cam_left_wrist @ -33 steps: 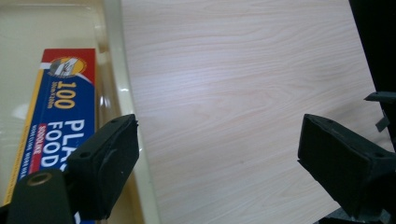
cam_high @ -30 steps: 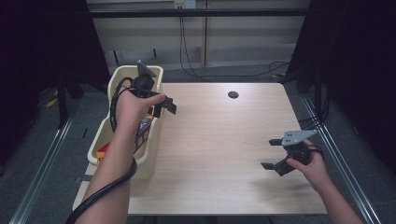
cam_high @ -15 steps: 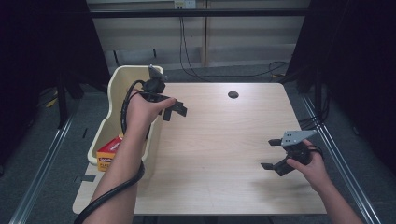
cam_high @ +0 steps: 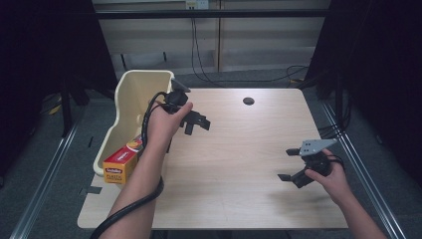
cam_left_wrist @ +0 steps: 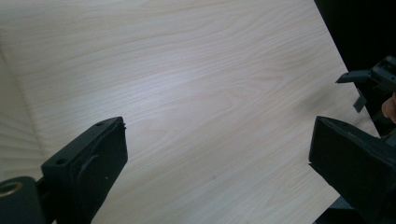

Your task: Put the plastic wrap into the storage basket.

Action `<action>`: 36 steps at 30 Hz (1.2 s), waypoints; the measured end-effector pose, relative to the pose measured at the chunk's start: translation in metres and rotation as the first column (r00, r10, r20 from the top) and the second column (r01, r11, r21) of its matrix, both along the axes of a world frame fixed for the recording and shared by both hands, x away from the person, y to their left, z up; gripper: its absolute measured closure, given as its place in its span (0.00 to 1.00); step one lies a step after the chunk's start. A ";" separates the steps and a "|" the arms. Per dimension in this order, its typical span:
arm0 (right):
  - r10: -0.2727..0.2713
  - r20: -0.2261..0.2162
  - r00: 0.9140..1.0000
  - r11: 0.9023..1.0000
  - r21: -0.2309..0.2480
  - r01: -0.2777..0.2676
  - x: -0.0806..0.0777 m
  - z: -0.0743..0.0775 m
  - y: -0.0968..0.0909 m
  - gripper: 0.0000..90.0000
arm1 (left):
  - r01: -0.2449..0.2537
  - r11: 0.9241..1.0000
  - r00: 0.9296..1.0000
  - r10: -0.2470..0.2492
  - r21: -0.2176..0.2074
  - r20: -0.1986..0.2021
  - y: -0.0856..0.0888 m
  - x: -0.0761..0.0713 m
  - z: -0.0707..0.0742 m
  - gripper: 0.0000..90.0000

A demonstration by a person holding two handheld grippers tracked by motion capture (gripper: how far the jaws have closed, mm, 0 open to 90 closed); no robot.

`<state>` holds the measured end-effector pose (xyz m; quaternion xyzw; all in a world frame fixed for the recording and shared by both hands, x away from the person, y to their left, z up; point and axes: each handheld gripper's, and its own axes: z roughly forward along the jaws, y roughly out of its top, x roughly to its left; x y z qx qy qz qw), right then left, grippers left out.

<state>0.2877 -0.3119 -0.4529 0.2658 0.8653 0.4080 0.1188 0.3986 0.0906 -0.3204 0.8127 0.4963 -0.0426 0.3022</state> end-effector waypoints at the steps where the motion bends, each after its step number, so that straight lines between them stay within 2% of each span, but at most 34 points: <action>1: -0.001 0.003 1.000 1.000 -0.001 0.001 0.000 0.000 0.000 0.04 | 0.010 1.000 1.000 -0.010 0.009 -0.004 -0.003 0.000 -0.003 0.05; 10: -0.003 0.002 1.000 1.000 -0.004 0.003 0.000 0.000 0.000 0.04 | 0.036 0.999 0.999 -0.036 0.002 -0.009 -0.011 -0.002 -0.016 0.05; 11: -0.003 0.003 1.000 1.000 -0.004 0.003 0.000 0.000 0.000 0.04 | 0.040 0.999 0.999 -0.040 -0.011 -0.016 -0.013 -0.003 -0.018 0.06; 14: -0.003 0.002 1.000 1.000 -0.005 0.003 0.000 -0.001 0.000 0.04 | 0.068 0.998 0.998 -0.068 -0.001 -0.018 -0.015 -0.004 -0.022 0.06; 17: -0.001 -0.001 1.000 1.000 -0.006 0.001 0.000 -0.001 0.000 0.04 | 0.057 0.998 0.998 -0.057 -0.016 -0.019 -0.019 -0.006 -0.027 0.06; 19: -0.004 -0.002 1.000 1.000 -0.008 0.004 0.000 -0.001 0.000 0.04 | 0.079 0.997 0.997 -0.079 -0.014 -0.020 -0.020 -0.006 -0.029 0.06; 20: -0.003 -0.001 1.000 1.000 -0.008 0.003 0.000 -0.001 0.000 0.04 | 0.071 0.997 0.997 -0.071 -0.030 -0.026 -0.022 -0.008 -0.031 0.06; 24: -0.005 0.000 1.000 1.000 -0.006 0.005 0.000 -0.001 0.000 0.04 | 0.096 0.995 0.995 -0.097 -0.031 -0.025 -0.025 -0.009 -0.039 0.06; 26: -0.005 0.000 1.000 1.000 -0.007 0.005 0.000 -0.001 0.000 0.04 | 0.090 0.995 0.995 -0.091 -0.044 -0.032 -0.027 -0.011 -0.042 0.06; 36: -0.004 0.001 1.000 1.000 -0.015 0.004 0.000 -0.001 0.000 0.04 | 0.107 0.994 0.994 -0.108 -0.035 -0.029 -0.030 -0.015 -0.054 0.06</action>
